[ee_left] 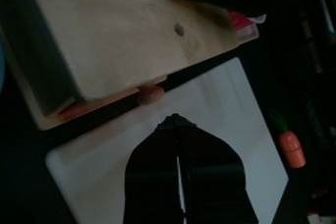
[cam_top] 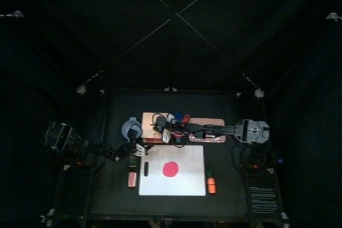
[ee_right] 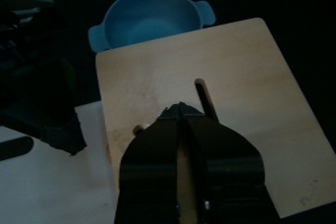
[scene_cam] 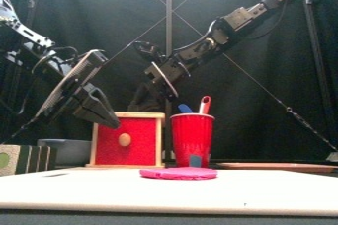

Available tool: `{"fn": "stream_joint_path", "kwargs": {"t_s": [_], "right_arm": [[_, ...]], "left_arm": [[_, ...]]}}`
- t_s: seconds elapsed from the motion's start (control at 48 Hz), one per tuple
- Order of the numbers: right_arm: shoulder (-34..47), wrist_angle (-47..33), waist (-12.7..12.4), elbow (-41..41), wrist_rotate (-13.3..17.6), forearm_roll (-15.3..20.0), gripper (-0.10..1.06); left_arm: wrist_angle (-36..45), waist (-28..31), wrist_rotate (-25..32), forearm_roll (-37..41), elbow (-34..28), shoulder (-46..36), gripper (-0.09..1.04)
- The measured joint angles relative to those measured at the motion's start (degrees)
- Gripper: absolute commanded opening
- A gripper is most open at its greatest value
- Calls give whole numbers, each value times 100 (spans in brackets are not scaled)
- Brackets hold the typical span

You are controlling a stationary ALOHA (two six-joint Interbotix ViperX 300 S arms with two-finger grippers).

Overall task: Get the cutter from the drawer then cut the dough then place the extra dough in the bowl
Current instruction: Open the drawer

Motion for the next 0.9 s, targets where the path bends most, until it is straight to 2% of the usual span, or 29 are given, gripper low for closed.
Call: {"fn": "stream_joint_path", "kwargs": {"t_s": [0.125,0.375,0.542,0.708,0.896], "right_arm": [[0,70,0,-9,0,-9,8],[0,167,35,-35,0,-9,8],[0,185,62,-62,18,-9,8],[0,202,79,-88,9,-9,8],[0,220,79,-114,18,0,8]], "left_arm": [[-9,0,0,-9,-9,97,20],[26,0,-26,-149,-176,132,63],[26,0,-141,-606,-272,123,83],[62,0,-360,-1099,-299,132,85],[70,26,-413,-1187,-334,211,85]]}}
